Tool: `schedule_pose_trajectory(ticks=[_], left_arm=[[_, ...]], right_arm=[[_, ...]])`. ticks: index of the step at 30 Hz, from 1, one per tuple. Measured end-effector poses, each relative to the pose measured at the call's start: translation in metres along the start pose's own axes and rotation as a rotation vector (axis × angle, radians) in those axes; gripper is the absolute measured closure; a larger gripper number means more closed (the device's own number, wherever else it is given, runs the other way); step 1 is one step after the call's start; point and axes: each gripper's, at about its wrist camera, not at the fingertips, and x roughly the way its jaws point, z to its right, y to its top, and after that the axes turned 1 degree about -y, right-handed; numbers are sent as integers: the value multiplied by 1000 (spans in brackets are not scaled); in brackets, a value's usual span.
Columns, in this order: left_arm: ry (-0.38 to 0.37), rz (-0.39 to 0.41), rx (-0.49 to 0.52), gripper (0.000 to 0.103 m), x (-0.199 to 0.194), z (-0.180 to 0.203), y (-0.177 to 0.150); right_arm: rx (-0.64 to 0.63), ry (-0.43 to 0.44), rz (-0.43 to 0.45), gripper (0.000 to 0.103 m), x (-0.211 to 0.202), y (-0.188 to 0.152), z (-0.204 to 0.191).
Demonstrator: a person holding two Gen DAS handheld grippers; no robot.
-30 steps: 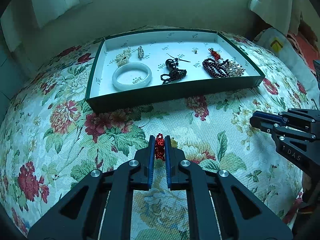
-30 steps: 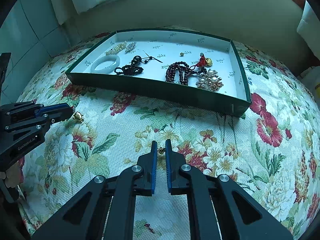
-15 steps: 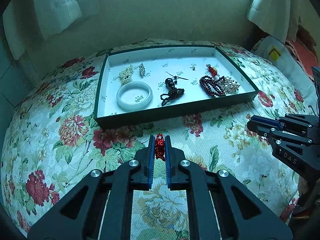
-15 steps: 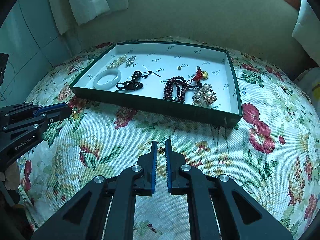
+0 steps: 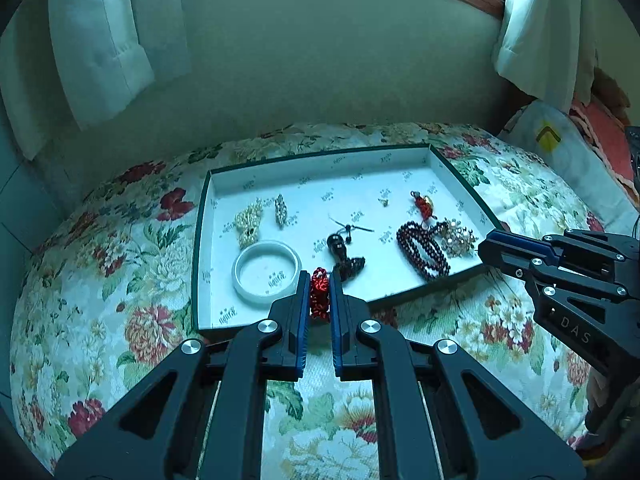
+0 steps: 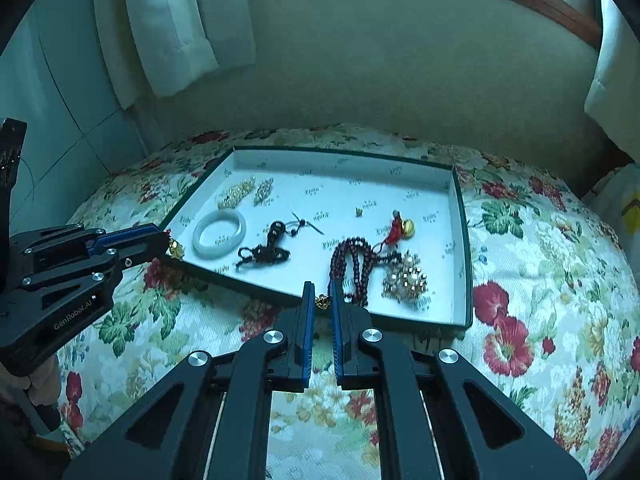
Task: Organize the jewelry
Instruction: 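Carry the red tassel charm into the tray and open the left gripper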
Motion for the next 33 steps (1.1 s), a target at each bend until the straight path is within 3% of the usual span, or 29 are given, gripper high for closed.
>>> schedule_pose_trajectory(ticks=[7, 13, 23, 33], left_arm=[[31, 47, -8, 94, 25, -9, 49], [55, 39, -3, 94, 61, -10, 75], [94, -90, -4, 94, 139, -6, 77], [118, -133, -17, 90, 162, -9, 75]], right_arm=[[23, -1, 44, 95, 24, 46, 9], [38, -16, 25, 95, 60, 70, 19], [78, -62, -85, 95, 127, 75, 42], [78, -84, -122, 95, 149, 71, 46]])
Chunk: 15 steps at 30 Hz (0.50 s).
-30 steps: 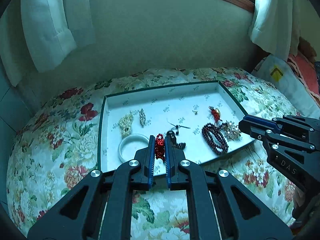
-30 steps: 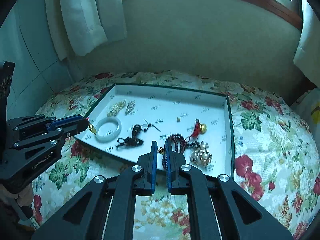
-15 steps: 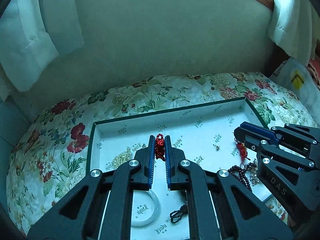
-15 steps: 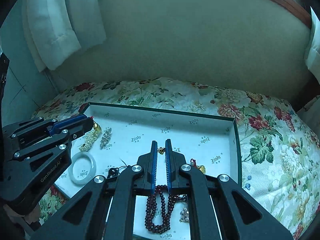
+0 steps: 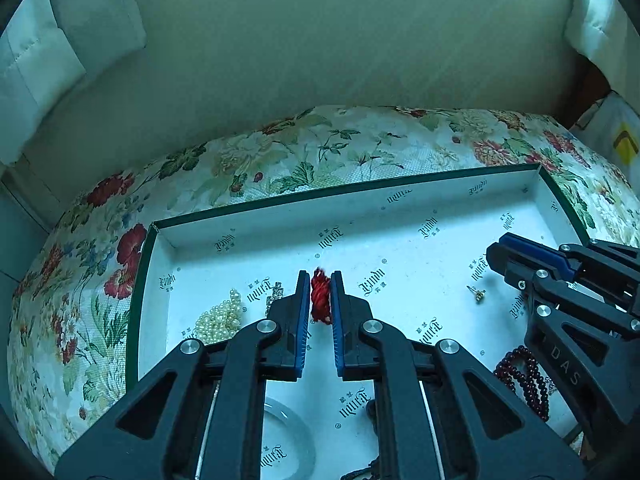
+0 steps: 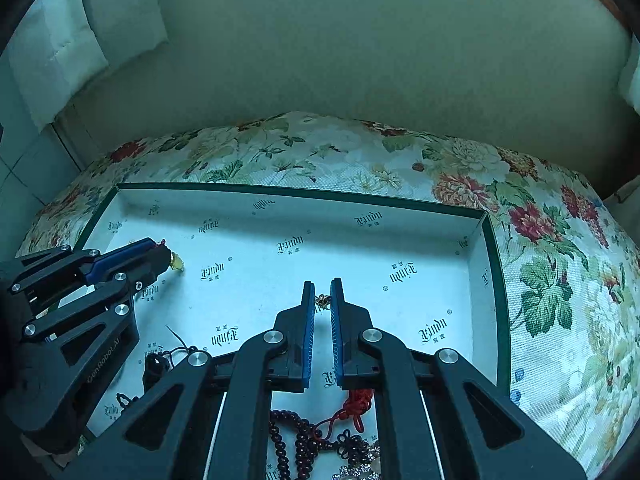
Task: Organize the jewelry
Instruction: 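Carry the red tassel charm into the tray and open the left gripper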
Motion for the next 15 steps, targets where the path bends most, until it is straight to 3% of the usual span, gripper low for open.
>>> schedule_pose_trajectory(ticks=[3, 6, 7, 15], left_arm=[[8, -7, 4, 80, 2, 1, 0], [9, -7, 1, 66, 1, 0, 0], [13, 0, 2, 61, 0, 0, 0], [29, 11, -1, 50, -11, -3, -6]], right_arm=[[8, 5, -1, 89, 0, 0, 1], [16, -1, 12, 47, -3, -1, 2], [17, -7, 34, 43, -7, -2, 2], [12, -21, 55, 43, -15, -11, -2]])
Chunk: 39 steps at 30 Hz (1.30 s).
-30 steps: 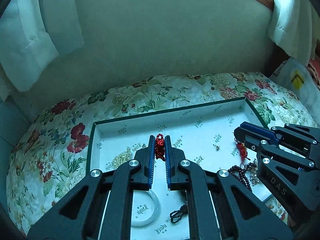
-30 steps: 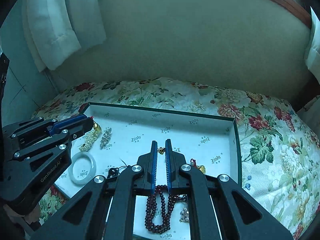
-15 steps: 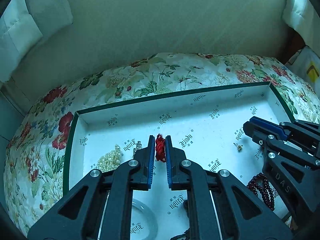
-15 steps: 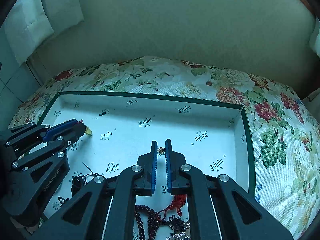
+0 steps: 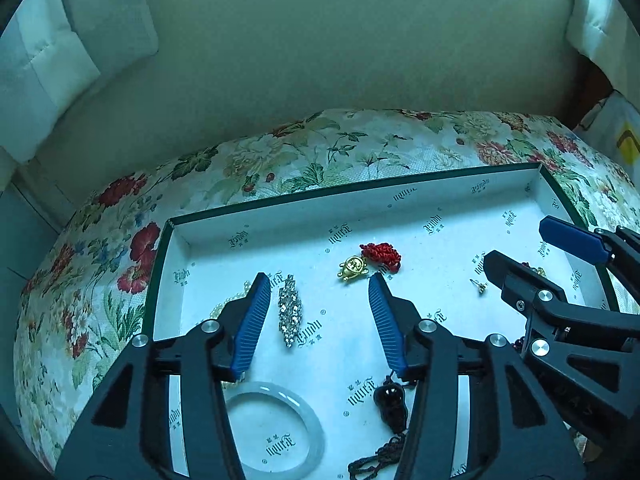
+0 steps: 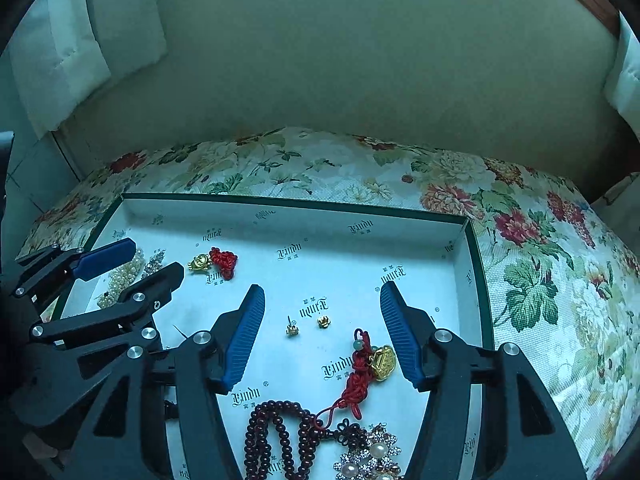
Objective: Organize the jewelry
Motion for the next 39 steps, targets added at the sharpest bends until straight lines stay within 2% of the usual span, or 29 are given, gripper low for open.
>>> schedule_pose_trajectory(ticks=[7, 11, 15, 19, 27, 39], left_arm=[[12, 11, -11, 38, -21, -2, -14], [16, 32, -34, 35, -45, -3, -24], [13, 61, -61, 27, -74, -9, -35], [27, 89, -55, 24, -105, -10, -48], [62, 167, -42, 22, -172, -10, -69], [74, 259, -61, 11, -263, -15, -99]], right_arm=[[20, -2, 7, 43, -17, -13, 0], [37, -1, 22, 43, -36, -22, 0], [42, -3, 49, 43, -64, -32, -5], [44, -10, 71, 35, -93, -43, -9], [38, 4, 120, 34, -155, -62, -22], [10, 0, 234, 29, -247, -87, -40]])
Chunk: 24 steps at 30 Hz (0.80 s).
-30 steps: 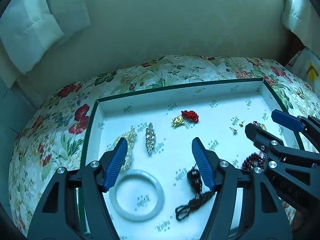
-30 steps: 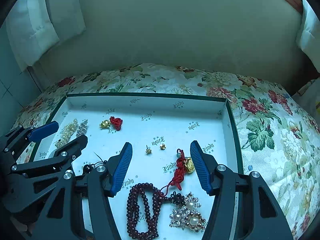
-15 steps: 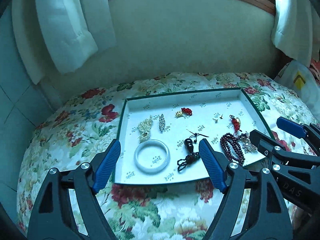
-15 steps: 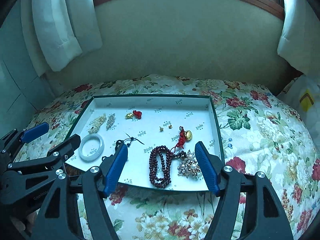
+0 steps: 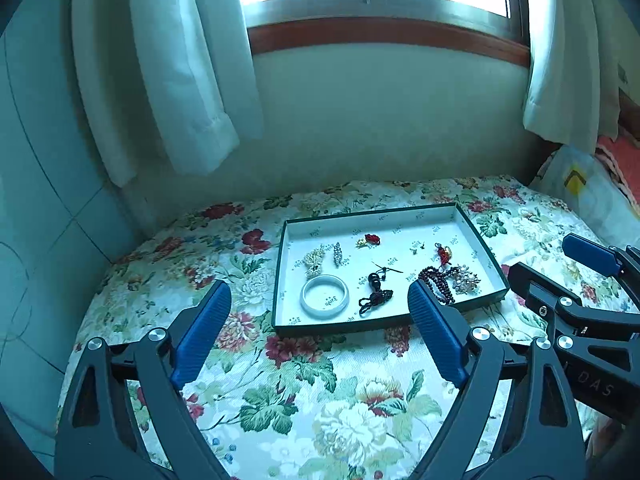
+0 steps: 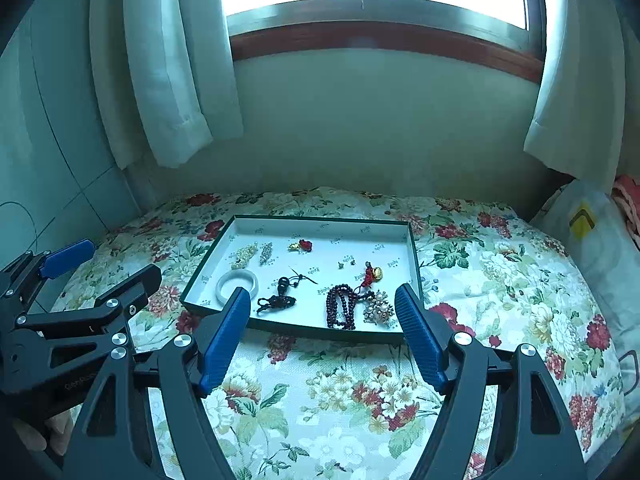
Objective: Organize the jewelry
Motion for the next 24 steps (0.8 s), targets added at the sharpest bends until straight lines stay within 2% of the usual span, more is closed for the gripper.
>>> schedule_pose_trajectory(ticks=[12, 24], left_arm=[[4, 80, -12, 10, -67, -8, -9], [17, 119, -33, 9, -97, -17, -14]], right_arm=[[-14, -5, 77, 29, -64, -11, -7], [-40, -2, 119, 29, -87, -16, -13]])
